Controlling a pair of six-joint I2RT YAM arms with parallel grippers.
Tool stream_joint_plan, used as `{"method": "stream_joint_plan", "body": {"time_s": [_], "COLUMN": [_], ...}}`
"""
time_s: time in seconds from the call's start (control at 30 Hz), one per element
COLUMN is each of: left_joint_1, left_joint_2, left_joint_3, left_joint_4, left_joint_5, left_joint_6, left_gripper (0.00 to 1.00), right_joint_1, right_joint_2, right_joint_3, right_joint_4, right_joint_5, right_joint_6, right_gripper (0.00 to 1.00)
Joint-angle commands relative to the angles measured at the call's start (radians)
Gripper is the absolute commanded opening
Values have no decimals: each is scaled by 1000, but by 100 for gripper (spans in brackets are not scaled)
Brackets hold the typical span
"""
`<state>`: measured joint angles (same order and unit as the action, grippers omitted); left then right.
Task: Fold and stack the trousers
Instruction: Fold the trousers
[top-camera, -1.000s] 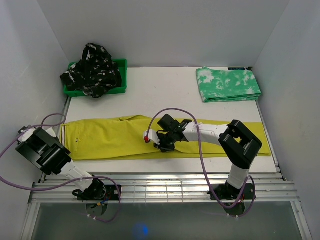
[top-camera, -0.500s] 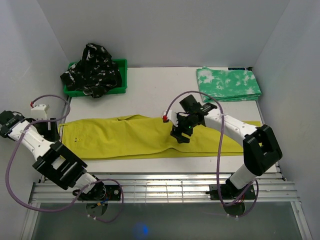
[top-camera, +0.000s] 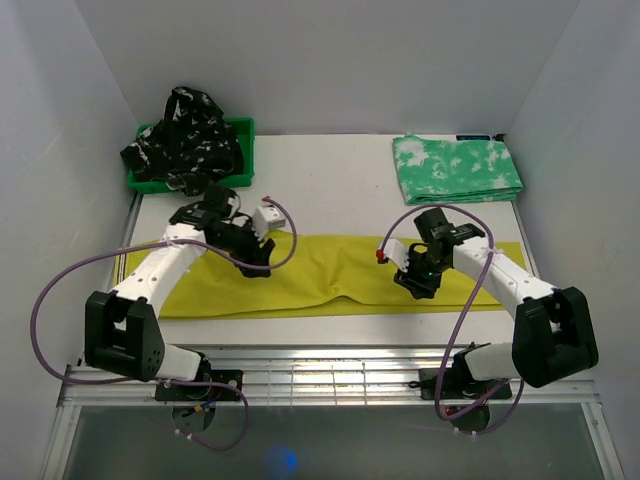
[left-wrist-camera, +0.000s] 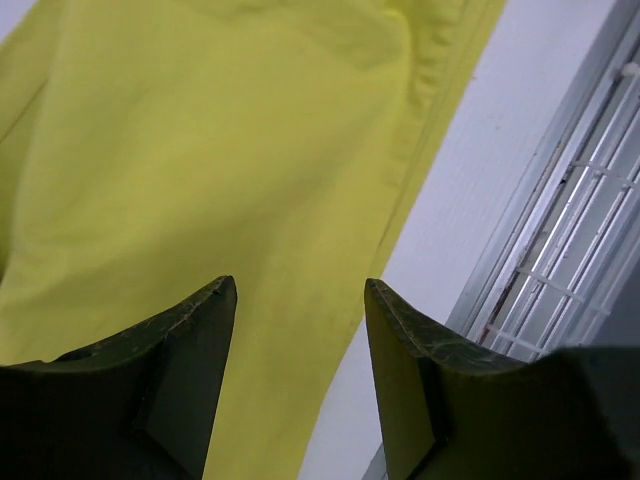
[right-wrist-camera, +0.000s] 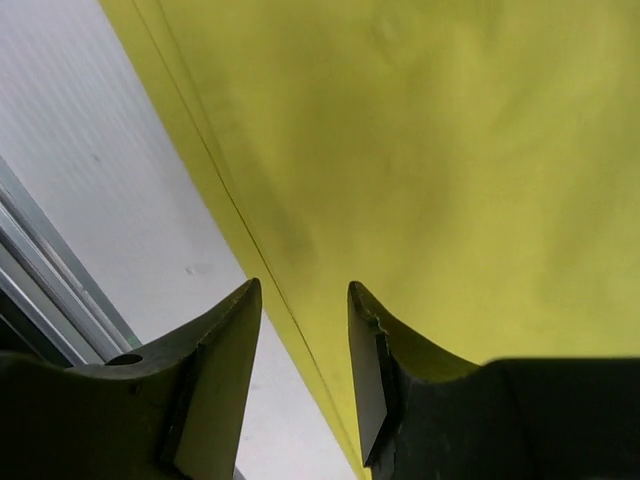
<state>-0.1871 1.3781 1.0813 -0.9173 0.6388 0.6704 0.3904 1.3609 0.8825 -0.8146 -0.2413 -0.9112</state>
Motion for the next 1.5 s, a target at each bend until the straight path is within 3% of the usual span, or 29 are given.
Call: {"method": "stream_joint_plan", "body": {"time_s": [0.0, 0.23, 0.5, 0.93, 1.47], "left_joint_1": [-181, -380, -488, -497, -496], "left_joint_2": [21, 162, 257, 282, 309], "left_joint_3": [-40, -20, 20, 40, 63], "left_joint_4": [188, 313, 357, 344, 325], "left_joint_5": [-93, -96, -139, -168, -191], "left_joint_6": [-113, -124, -143, -224, -269], "left_gripper": [65, 69, 69, 70, 74], "right_joint_1": [-134, -418, -571, -754, -887], "right_joint_2": [-55, -95, -54, 21, 6], "right_joint_3": [-39, -62, -71, -48, -89], "right_joint_4": [-31, -31, -12, 25, 46], "right_joint_5": [104, 194, 197, 235, 229], "right_joint_6": [-116, -377, -543, -808, -988], "right_gripper": [46, 46, 47, 46, 52]}}
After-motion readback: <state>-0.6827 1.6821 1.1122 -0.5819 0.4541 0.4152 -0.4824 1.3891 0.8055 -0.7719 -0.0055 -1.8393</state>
